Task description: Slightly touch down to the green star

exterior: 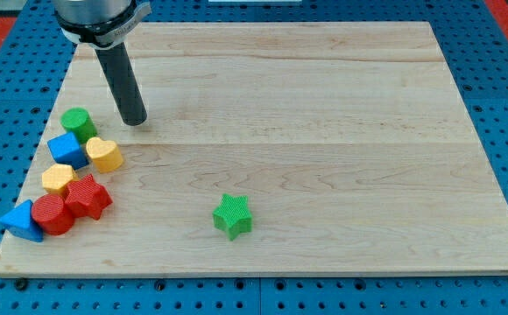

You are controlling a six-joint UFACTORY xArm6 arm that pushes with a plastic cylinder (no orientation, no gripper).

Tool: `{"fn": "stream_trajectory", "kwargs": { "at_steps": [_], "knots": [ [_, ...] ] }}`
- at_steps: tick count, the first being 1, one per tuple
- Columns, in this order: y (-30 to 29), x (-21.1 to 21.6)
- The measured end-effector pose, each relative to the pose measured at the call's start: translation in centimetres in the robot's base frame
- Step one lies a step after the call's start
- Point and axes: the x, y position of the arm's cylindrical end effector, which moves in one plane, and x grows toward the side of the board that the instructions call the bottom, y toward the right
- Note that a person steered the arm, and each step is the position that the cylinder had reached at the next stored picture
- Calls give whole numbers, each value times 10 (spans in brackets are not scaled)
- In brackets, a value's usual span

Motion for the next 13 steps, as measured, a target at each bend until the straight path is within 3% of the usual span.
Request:
{"fn": "stream_trajectory", "kwargs": {
  "at_steps": [4, 5, 6, 7, 8, 11, 13],
  "knots": [
    [23, -16],
    [120, -23],
    [230, -4],
    [254, 95],
    [207, 150],
    [140, 179],
    [39, 215]
  ]
}}
